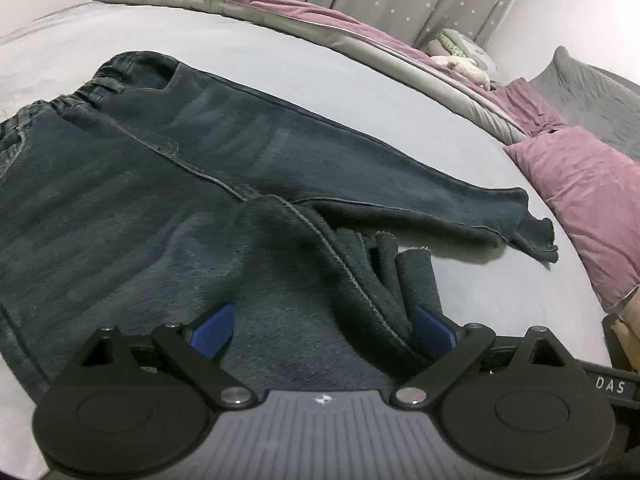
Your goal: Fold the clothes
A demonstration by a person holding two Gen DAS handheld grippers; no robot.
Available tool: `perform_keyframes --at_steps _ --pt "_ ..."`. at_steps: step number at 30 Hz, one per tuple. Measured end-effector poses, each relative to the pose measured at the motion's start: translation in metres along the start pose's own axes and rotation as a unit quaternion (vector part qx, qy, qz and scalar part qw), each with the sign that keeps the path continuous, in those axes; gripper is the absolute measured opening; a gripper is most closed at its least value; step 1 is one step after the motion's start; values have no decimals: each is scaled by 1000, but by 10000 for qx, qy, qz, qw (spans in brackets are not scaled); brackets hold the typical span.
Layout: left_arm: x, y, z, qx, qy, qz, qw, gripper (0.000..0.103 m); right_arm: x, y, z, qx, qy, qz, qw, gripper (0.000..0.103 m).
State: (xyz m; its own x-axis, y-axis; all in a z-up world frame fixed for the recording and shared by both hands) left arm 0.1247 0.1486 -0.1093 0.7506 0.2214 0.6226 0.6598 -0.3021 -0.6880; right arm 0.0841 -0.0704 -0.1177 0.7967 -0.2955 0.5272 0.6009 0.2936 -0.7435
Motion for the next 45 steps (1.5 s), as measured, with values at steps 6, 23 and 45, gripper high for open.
perform_keyframes --at_steps 6,23,45 --pt "-2 -1 3 2 16 -43 10000 96 -4 23 14 203 -92 163 9996 64" --pt "5 -8 -2 -315 -280 -191 9989 68 4 -4 17 486 178 -307 9982 11" --pt "-4 8 -49 -884 -213 -46 9958 6 17 -121 -64 -979 443 -1459 9834 11"
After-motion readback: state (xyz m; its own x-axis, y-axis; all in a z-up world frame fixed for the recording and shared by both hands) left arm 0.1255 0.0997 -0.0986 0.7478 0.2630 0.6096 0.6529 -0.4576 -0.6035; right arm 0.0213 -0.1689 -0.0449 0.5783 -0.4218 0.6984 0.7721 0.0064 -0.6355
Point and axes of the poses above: each gripper's, at about its wrist camera, not at the fingertips, and y roughly the way its jaws point, z to its left, x to its top, the point moved 8 cm from there along y, roughly the way its jaws point, and after that the axes turned 1 degree about -y, right-handed, at the moved point
